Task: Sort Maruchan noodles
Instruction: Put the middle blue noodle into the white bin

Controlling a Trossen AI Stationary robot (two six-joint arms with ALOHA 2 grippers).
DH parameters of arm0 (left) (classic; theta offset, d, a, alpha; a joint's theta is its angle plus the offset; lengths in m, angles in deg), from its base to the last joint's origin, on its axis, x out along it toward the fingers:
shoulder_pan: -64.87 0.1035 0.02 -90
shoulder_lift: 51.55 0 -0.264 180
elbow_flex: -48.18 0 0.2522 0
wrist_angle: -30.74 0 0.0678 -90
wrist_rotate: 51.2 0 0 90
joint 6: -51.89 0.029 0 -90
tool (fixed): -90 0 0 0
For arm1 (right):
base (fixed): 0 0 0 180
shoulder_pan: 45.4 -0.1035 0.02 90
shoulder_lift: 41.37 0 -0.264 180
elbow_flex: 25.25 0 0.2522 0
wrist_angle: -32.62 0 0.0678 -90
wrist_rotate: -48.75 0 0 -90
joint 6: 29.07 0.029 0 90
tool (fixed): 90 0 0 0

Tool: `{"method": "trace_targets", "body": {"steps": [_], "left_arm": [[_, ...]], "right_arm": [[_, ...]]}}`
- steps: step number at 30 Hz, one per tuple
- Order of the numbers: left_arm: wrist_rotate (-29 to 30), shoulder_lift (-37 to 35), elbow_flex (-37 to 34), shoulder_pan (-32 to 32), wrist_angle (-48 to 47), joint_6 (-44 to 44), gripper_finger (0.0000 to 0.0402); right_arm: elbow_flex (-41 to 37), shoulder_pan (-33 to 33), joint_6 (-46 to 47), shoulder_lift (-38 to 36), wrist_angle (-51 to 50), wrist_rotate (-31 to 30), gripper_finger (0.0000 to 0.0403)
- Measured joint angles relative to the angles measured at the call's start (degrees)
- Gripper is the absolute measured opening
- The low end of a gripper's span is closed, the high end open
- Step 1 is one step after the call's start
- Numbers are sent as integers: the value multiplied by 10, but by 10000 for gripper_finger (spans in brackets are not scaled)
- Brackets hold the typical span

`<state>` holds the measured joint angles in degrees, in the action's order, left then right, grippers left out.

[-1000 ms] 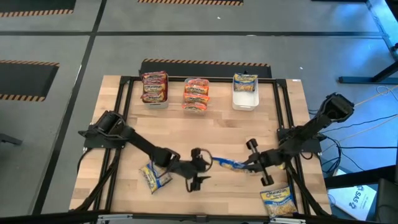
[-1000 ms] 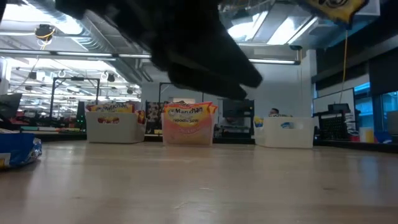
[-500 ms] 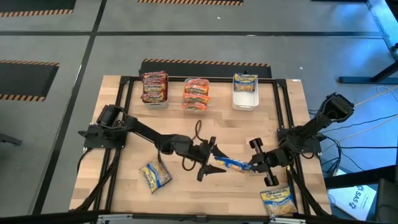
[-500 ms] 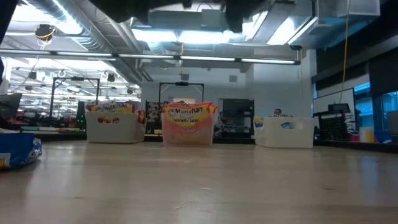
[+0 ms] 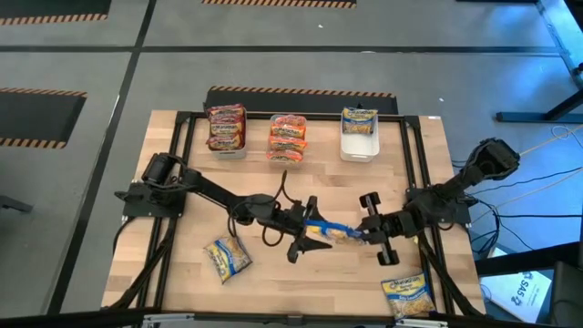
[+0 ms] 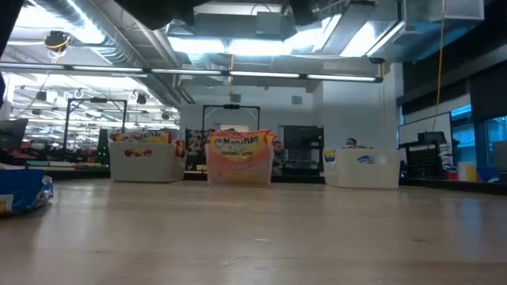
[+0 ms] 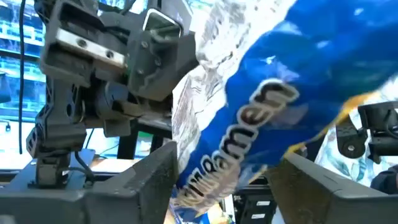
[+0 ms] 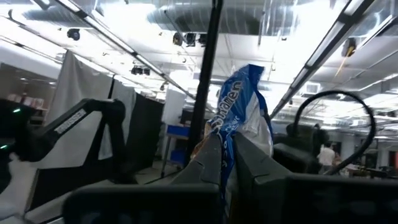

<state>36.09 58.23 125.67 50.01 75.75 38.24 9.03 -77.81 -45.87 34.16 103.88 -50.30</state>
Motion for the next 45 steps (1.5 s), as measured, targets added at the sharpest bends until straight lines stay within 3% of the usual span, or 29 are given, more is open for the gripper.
{"method": "trace_targets", "body": {"steps": [9,11,13,18,22,25,29,32,37,41,45], "left_arm": [[-6,0,0,4,2,8,138],[-15,0,0,5,1,7,120],[-19,0,0,6,-4,7,108],[-28,-13,0,6,-43,5,112],[-26,-51,0,6,-158,6,121],[-10,-82,0,5,-300,11,114],[58,-122,0,3,-500,20,107],[109,-123,0,1,-609,17,111],[110,-98,0,-2,-674,-5,114],[107,-84,3,-2,-696,-8,110],[113,-80,37,-1,-744,-8,112]], "right_arm": [[28,14,2,0,-52,-3,5],[31,13,42,0,-57,-3,12],[31,13,101,0,-57,3,24],[31,8,118,-10,-61,-5,78],[31,-16,118,-42,-110,-38,143],[31,-37,114,-81,-185,-77,189],[32,-56,144,-121,-322,-145,229],[31,-51,219,-122,-437,-198,240],[31,-11,327,-75,-530,-209,237],[73,14,327,-30,-561,-190,230],[169,48,311,23,-684,-165,223]]}}
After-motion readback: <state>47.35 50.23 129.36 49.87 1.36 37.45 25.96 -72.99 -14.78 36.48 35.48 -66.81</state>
